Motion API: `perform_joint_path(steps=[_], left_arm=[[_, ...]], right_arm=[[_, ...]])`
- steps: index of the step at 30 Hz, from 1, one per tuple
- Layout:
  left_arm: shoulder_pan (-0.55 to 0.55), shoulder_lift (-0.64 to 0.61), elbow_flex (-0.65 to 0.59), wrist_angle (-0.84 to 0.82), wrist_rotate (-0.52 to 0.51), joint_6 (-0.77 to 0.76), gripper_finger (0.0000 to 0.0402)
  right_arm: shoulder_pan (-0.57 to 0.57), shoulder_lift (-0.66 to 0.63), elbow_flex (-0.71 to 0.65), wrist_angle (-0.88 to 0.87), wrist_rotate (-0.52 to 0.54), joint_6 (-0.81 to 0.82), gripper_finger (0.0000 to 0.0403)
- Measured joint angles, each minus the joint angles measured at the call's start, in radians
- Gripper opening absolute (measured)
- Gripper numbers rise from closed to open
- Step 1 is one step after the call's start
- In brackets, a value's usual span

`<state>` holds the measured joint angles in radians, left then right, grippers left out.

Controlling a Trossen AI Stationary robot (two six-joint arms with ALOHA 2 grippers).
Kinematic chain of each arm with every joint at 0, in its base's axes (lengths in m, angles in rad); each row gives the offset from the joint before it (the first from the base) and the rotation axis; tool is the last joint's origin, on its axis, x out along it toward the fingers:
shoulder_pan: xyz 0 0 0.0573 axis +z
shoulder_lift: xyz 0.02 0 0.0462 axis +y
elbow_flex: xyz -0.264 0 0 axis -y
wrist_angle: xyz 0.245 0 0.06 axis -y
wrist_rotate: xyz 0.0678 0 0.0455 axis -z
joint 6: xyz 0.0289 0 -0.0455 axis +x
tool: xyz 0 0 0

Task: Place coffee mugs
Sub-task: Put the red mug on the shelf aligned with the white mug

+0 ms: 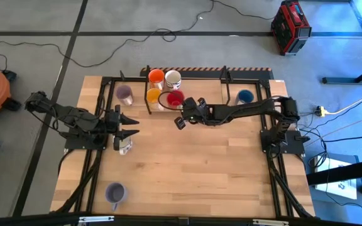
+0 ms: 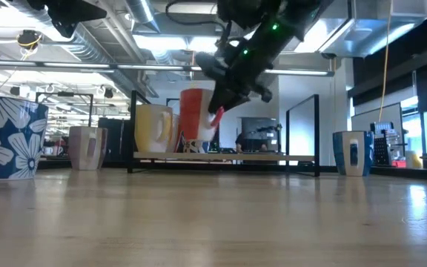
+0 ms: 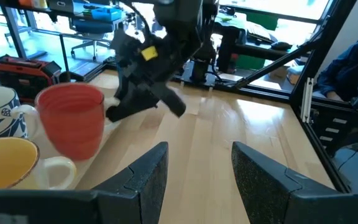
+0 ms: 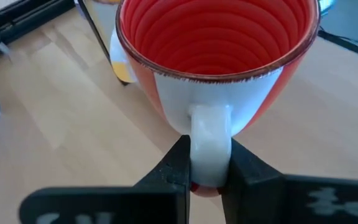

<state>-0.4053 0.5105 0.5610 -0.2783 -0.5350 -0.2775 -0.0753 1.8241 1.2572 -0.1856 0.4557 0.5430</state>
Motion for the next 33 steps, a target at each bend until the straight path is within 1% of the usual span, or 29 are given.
perform_joint_path(steps=[8,11,14,18,28,33], left_arm=[[0.000,0.000,0.000,0.001,0.000,-0.001,0.0172],[0.000,0.000,0.000,0.002,0.000,-0.001,0.0172],[0.000,0.000,0.000,0.002,0.000,0.000,0.0172],[0.000,0.000,0.000,0.002,-0.002,0.000,0.0172],[0.000,0.000,0.000,0.002,-0.003,0.000,0.0172],[0.000,0.000,0.000,0.002,-0.003,-0.001,0.0172]], right_arm=[[-0.013,0.078,0.000,0.085,0.001,0.011,0.0033],[-0.019,0.085,0.000,0.117,0.023,0.011,0.0033],[-0.031,0.087,0.000,0.124,0.022,0.006,0.0033],[-0.044,0.088,0.000,0.129,-0.001,0.001,0.0033],[-0.044,0.101,0.000,0.140,-0.012,-0.018,0.0033],[-0.043,0.111,0.001,0.175,-0.025,-0.020,0.0033]])
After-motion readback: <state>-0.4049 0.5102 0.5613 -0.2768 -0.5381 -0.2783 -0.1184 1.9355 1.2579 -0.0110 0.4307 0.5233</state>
